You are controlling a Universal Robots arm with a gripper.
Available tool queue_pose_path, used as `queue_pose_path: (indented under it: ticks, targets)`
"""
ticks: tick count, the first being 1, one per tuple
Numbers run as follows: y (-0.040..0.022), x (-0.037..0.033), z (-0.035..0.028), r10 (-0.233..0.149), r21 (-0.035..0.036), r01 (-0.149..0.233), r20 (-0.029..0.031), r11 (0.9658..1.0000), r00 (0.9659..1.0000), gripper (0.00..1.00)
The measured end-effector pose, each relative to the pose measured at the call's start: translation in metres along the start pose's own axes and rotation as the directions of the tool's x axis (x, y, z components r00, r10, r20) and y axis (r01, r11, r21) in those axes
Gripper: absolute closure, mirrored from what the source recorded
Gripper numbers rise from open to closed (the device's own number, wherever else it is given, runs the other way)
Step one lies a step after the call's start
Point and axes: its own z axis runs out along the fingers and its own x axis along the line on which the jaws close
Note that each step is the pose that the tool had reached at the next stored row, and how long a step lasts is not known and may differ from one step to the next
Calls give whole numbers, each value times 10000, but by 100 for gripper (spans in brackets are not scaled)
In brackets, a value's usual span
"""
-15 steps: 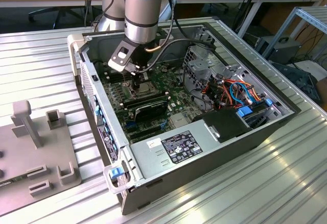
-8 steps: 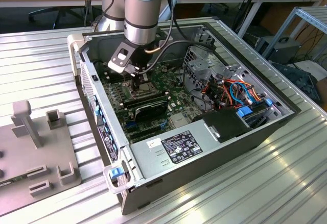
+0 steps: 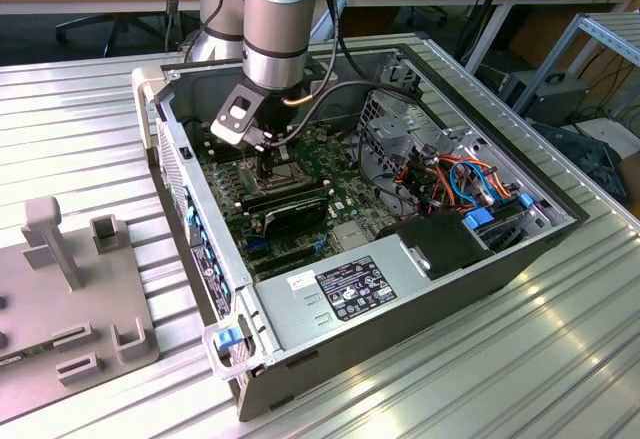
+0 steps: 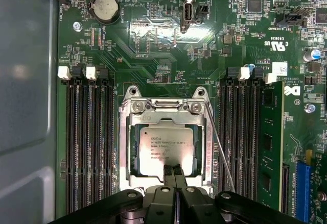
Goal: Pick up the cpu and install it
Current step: 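Close the cpu cover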
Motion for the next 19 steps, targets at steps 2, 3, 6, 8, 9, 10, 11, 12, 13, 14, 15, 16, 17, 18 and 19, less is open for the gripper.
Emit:
queue_pose_path:
  ticks: [2, 3, 6, 8, 9, 10, 11, 12, 13, 14, 15, 16, 17, 18, 19]
  targets:
    - [-1, -1, 9, -1, 4, 1, 5, 10000, 10000, 89]
    - [-1, -1, 12, -1, 4, 1, 6, 10000, 10000, 89]
    - [-1, 0, 18, 0, 2, 0, 3, 10000, 10000, 89]
    - [-2, 0, 19, 0, 2, 0, 2, 10000, 10000, 89]
    - [-1, 0, 19, 0, 2, 0, 2, 10000, 10000, 89]
    - [-2, 0, 19, 1, 1, -1, -4, 10000, 10000, 89]
    - [-2, 1, 20, 2, 1, -2, -11, 10000, 10000, 89]
    - [-2, 0, 23, 2, 0, -2, -15, 10000, 10000, 89]
    - [-2, 0, 28, 0, 3, 0, -12, 10000, 10000, 89]
    - [-2, 0, 34, 0, 4, 0, -11, 10000, 10000, 89]
    - [-2, 0, 35, 0, 4, 0, -11, 10000, 10000, 89]
    - [-2, 0, 36, 0, 3, 0, -11, 10000, 10000, 89]
    - [-2, 0, 36, 0, 2, 0, -13, 10000, 10000, 89]
    - [-2, 0, 36, 0, 3, 0, -13, 10000, 10000, 89]
    - [-2, 0, 36, 0, 3, 0, -12, 10000, 10000, 89]
